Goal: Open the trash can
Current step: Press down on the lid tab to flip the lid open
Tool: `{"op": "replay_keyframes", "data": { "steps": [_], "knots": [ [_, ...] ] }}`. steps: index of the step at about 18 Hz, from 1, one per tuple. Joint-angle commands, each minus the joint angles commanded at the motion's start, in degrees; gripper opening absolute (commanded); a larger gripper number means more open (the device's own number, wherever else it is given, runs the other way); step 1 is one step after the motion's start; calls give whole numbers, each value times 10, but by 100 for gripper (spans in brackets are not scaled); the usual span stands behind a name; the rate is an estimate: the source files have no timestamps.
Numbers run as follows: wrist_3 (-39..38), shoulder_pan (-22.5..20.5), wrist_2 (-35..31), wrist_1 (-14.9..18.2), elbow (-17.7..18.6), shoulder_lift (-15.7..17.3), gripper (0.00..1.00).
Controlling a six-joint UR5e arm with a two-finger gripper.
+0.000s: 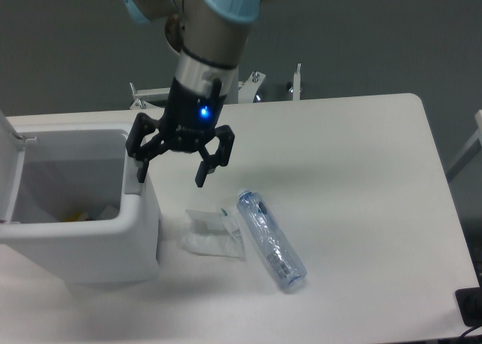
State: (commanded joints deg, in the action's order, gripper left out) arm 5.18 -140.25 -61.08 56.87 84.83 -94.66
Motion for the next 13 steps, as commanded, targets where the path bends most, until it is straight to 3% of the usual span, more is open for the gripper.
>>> {"op": "replay_keyframes", "data": {
  "steps": [3,5,7,9,13],
  "knots": [
    [45,-24,-33,3,-30,-2,100],
    [185,-42,-167,28,-13,6,100],
    [304,-46,-236,73,0,11,100],
    [389,-59,-299,96,15,17,100],
    [513,-135,-317,102,67,48,100]
  ]
}}
